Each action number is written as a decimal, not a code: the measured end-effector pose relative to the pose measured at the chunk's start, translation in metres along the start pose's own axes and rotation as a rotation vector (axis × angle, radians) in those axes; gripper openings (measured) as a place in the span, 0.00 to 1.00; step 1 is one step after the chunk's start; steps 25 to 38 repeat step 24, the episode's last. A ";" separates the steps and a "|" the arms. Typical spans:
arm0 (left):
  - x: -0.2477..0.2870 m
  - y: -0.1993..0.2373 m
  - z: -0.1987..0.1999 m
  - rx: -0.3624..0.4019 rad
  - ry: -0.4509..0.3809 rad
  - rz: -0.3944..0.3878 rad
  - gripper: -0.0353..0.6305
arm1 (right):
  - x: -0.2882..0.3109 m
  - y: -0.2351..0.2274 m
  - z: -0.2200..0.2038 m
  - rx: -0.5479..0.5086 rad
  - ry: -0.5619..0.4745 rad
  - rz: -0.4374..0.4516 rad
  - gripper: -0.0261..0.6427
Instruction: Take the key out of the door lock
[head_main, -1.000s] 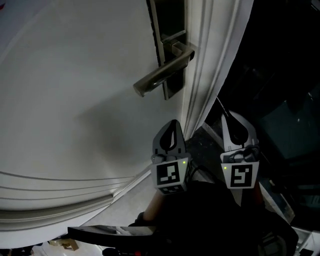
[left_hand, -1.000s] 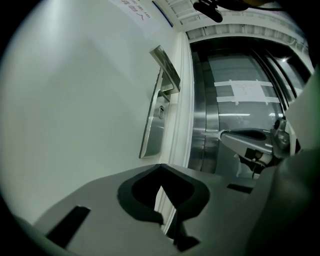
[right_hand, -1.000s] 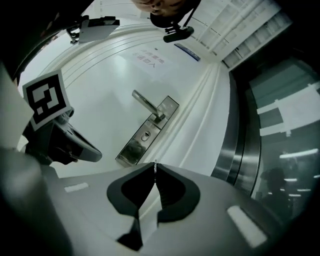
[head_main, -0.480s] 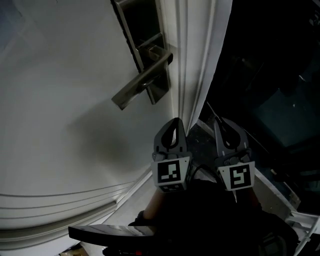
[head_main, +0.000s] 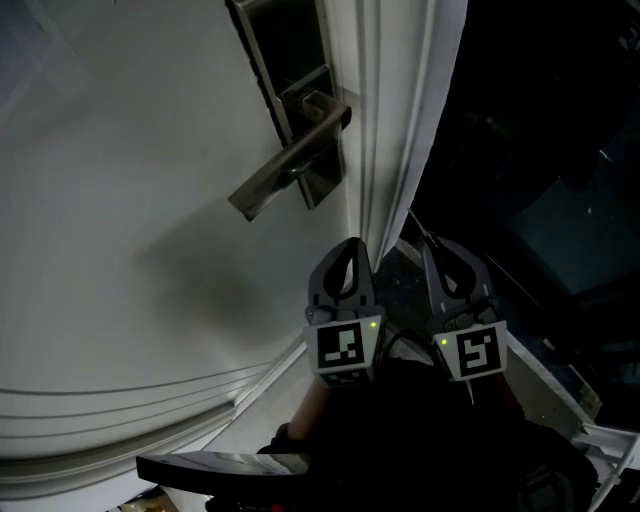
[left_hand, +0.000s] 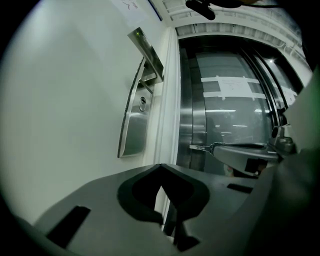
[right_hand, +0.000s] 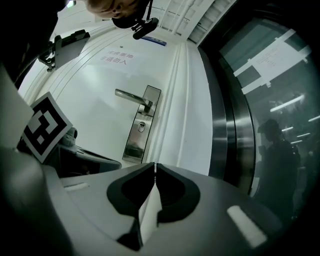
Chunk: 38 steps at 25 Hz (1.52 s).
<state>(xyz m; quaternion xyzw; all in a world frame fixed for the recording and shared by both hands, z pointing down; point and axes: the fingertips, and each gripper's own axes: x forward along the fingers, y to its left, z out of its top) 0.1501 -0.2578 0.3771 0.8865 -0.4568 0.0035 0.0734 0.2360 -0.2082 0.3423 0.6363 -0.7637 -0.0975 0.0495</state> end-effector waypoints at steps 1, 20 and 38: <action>-0.001 0.000 0.000 -0.001 0.000 0.001 0.05 | 0.000 0.001 0.000 -0.002 0.002 0.003 0.06; -0.003 -0.003 0.001 -0.008 -0.007 -0.009 0.05 | -0.001 0.006 0.000 -0.007 0.000 0.021 0.06; -0.004 -0.004 0.000 -0.013 -0.005 -0.011 0.05 | -0.002 0.004 0.001 -0.009 -0.001 0.015 0.06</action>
